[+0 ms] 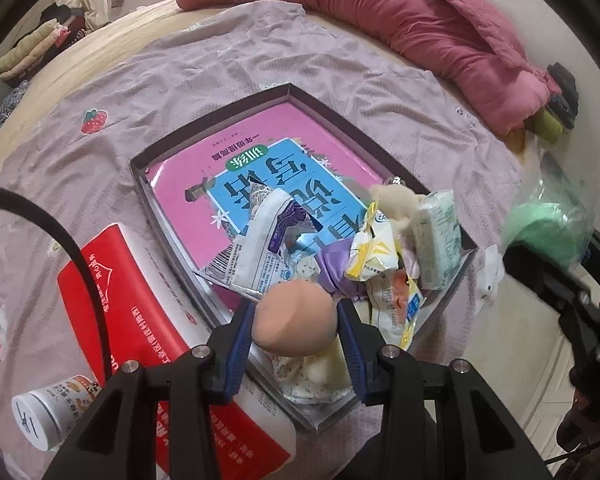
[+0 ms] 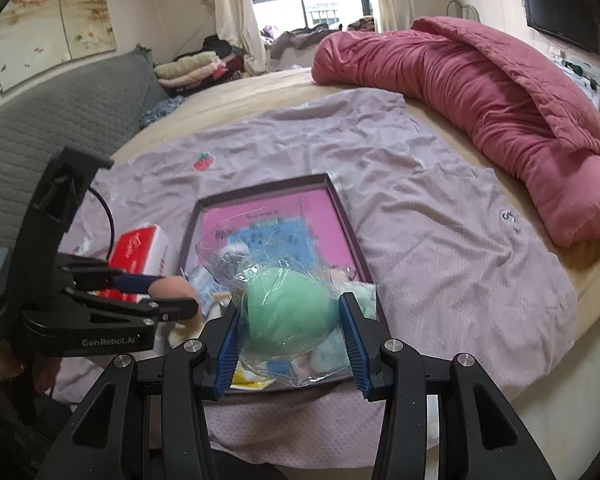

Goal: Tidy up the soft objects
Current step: 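Lower the sponge and green ball into the tray and open both grippers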

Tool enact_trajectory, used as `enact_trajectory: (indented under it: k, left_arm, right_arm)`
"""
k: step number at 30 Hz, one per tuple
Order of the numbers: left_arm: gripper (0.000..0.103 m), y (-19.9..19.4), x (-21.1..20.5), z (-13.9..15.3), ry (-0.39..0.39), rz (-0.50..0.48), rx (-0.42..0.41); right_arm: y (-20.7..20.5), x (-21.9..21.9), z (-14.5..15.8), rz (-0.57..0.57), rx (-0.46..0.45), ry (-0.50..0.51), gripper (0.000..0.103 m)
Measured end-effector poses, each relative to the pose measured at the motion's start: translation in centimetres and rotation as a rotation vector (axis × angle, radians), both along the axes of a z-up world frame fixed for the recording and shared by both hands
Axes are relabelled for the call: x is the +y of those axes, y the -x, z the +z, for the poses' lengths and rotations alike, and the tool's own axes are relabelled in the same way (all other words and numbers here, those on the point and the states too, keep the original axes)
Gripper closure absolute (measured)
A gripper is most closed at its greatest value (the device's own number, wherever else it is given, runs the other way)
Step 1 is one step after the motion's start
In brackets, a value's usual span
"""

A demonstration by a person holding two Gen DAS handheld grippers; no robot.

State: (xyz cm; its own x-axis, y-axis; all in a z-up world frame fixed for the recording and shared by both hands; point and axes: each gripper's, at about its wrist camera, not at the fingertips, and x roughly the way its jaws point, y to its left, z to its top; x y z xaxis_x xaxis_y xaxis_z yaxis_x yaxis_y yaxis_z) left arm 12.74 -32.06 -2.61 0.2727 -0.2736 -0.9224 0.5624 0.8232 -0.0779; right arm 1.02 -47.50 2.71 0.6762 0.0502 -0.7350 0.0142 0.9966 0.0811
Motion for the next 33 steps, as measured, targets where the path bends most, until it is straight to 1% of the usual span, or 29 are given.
enact_trajectory:
  k: [2,5,10,13,17,18,21,33]
  left_arm:
    - [0.06,-0.2,-0.1,-0.3,-0.003,-0.001,0.004]
    - [0.06,-0.5,-0.1,-0.8,-0.015,0.005,0.01]
    - [0.06,-1.1,0.1,-1.3,-0.017,0.017,0.02]
    - [0.06,-1.5,0.2,-1.5,-0.015,0.02,0.027]
    - [0.06,-1.7,0.2,-1.8,-0.015,0.019,0.032]
    - [0.06,-1.7,0.3,-1.8,-0.013,0.021,0.031]
    - [0.06,-1.7,0.3,-1.8,-0.01,0.021,0.032]
    - [0.06,-1.8,0.3,-2.1,-0.008,0.025,0.038]
  right_arm:
    - [-0.1,0.2,-0.7,0.001,0.011,0.012,0.055]
    - [-0.4,0.5,-1.8,0.005,0.028,-0.002,0.055]
    - [-1.2,1.5,-3.5,0.024,0.056,0.003,0.055]
    - [-1.7,2.1,-4.3,0.029,0.067,0.022,0.055]
    - [-2.4,2.2,-5.4,0.018,0.092,0.024,0.055]
    - [-2.4,2.1,-5.6,0.013,0.097,0.025,0.055]
    - [-2.7,2.4,-6.1,0.018,0.11,0.077,0.055]
    - [-3.5,1.6,-7.2,-0.006,0.122,0.035,0.054]
